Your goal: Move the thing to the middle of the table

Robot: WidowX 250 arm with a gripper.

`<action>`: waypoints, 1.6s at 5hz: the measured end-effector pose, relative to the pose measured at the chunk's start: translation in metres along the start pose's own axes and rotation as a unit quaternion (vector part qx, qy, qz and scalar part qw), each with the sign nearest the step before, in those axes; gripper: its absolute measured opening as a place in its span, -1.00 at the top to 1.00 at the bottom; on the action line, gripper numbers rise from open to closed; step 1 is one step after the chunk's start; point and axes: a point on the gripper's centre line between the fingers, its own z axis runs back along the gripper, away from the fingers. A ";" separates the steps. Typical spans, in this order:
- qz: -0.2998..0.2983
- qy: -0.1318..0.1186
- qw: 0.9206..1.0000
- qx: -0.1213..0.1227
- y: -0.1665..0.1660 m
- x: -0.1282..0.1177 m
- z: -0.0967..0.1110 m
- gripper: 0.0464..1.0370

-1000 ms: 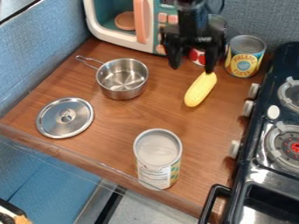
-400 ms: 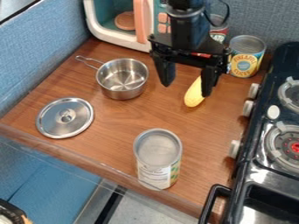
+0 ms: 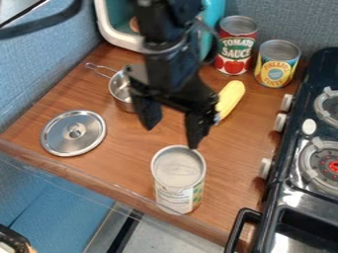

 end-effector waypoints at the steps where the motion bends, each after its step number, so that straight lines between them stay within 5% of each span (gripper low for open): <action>1: -0.015 0.015 1.000 0.003 0.003 -0.029 -0.008 -0.92; 2: -0.037 0.042 0.998 0.009 -0.004 -0.053 -0.022 -0.92; 4: -0.028 0.092 0.995 0.022 -0.001 -0.064 -0.055 -0.92; 6: 0.002 0.117 0.993 0.008 -0.008 -0.034 -0.077 -0.93; 8: 0.005 0.099 0.995 -0.003 -0.019 0.014 -0.082 -0.92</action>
